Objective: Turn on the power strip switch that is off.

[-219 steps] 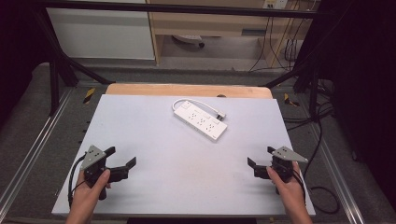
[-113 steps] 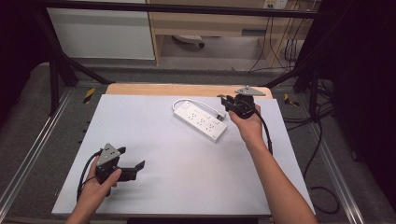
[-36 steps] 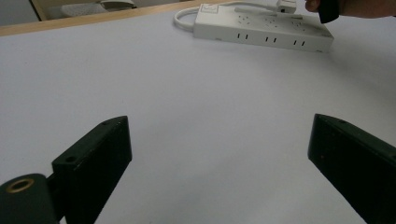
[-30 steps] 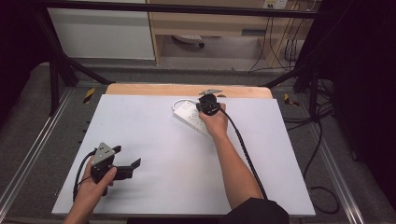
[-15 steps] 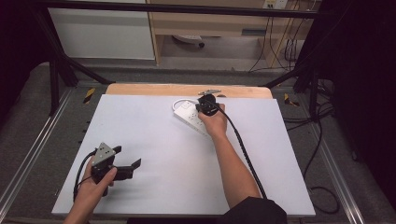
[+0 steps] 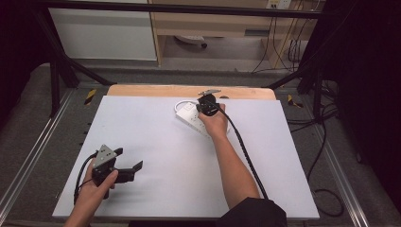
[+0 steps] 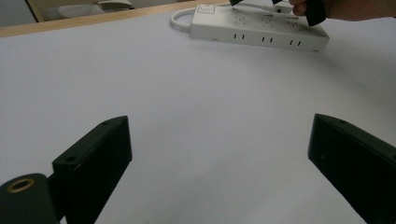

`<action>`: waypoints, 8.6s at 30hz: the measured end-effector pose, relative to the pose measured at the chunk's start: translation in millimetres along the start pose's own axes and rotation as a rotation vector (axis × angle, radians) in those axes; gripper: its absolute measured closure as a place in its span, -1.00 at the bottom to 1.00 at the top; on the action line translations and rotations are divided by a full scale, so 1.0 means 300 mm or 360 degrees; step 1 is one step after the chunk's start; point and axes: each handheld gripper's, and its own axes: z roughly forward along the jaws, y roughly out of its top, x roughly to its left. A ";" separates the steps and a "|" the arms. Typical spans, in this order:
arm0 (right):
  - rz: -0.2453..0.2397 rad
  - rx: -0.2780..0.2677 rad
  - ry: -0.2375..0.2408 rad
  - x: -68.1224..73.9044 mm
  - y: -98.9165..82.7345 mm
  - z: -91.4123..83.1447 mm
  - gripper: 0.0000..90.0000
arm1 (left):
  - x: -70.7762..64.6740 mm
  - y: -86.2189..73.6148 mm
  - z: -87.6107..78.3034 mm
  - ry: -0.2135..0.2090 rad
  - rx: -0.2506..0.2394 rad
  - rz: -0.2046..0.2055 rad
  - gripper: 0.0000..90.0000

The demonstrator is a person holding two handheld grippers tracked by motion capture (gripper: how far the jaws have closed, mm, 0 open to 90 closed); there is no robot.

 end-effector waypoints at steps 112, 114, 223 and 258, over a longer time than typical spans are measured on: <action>0.0050 -0.0062 0.0016 -0.022 0.000 -0.027 0.97 | 0.000 -0.002 0.000 0.0003 0.0015 0.0004 -0.86; 0.0058 -0.0071 0.0020 -0.024 0.003 -0.033 0.94 | 0.001 -0.002 0.000 0.0004 0.0016 0.0003 -0.85; 0.0044 -0.0481 0.0096 -0.182 -0.106 -0.652 -0.83 | 0.022 -0.021 -0.030 0.0073 0.0012 -0.0038 -0.87; 0.0005 -0.0756 0.0018 -0.269 -0.435 -0.896 -0.86 | 0.014 -0.028 -0.051 0.0070 -0.0011 -0.0066 -0.87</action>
